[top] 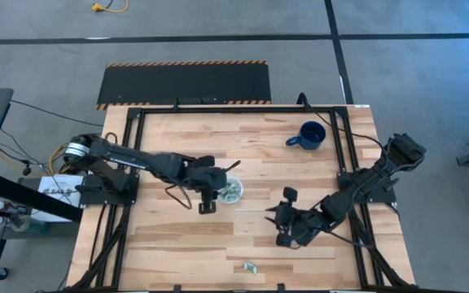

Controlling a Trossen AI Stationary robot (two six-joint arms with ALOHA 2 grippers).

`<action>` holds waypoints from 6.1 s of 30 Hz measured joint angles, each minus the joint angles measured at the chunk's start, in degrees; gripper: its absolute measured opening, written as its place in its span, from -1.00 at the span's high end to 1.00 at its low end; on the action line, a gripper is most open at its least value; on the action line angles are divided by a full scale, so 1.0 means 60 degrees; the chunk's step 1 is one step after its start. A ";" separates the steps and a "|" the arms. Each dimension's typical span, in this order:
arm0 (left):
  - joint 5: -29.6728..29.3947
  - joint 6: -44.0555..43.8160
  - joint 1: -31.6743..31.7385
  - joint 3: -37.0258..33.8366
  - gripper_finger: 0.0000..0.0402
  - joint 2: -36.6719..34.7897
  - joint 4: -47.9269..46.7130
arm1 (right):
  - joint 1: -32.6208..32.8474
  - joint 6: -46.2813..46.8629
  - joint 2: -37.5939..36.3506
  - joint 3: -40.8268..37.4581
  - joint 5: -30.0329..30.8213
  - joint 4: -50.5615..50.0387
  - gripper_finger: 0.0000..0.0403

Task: Pick and place items into bin
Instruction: Put the stevia packet into the transparent bin, then return to Home Position

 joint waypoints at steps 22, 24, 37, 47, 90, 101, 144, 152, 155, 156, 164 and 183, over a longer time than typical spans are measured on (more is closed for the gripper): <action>-0.2966 -0.0281 -0.1889 -0.2385 0.37 -0.0660 0.2663 | 0.1749 -0.2799 0.3437 0.1644 -0.1862 0.3461 0.49; -0.2965 -0.0283 -0.1921 -0.2385 0.37 -0.0660 0.2663 | 0.1632 -0.3148 0.3847 0.1913 -0.2226 0.3420 0.49; -0.2941 -0.0781 -0.2258 -0.2406 0.37 -0.0901 0.2562 | 0.0825 -0.1672 0.4176 0.2365 -0.3908 0.2689 0.21; -0.2947 -0.0785 -0.2257 -0.2406 0.37 -0.0901 0.2569 | 0.0760 -0.1655 0.4235 0.2361 -0.4065 0.2860 -0.24; -0.2969 -0.0894 -0.2250 -0.2406 0.37 -0.0893 0.2552 | 0.0240 -0.1196 0.4970 0.3150 -0.5135 0.0955 0.68; -0.2976 -0.0965 -0.2250 -0.2406 0.37 -0.0893 0.2341 | 0.0195 -0.1732 0.4400 0.3071 -0.5041 0.0195 0.93; -0.3908 -0.1716 -0.1678 -0.3288 0.37 -0.0886 0.1543 | -0.5043 -0.5419 0.2667 0.3115 -0.5307 0.0475 0.83; -0.3888 -0.1622 -0.1678 -0.3288 0.37 -0.0886 0.1709 | -0.5180 -0.5356 0.2667 0.3115 -0.5624 0.0441 0.56; -0.3889 -0.1611 -0.1678 -0.3288 0.37 -0.0886 0.1713 | -0.5177 -0.5345 0.2667 0.3115 -0.5778 0.0456 0.47; -0.3891 -0.1561 -0.1678 -0.3288 0.37 -0.0886 0.1721 | -0.5170 -0.5330 0.2667 0.3115 -0.5782 0.0456 0.45; -0.3930 -0.1202 -0.1678 -0.3288 0.37 -0.0886 0.2193 | -0.5173 -0.5184 0.2461 0.3113 -0.5776 0.0330 0.30; -0.1416 0.2856 -0.0253 -0.3274 0.37 -0.3564 0.7723 | -0.5096 -0.5018 -0.0866 0.3115 -0.5556 0.0142 0.66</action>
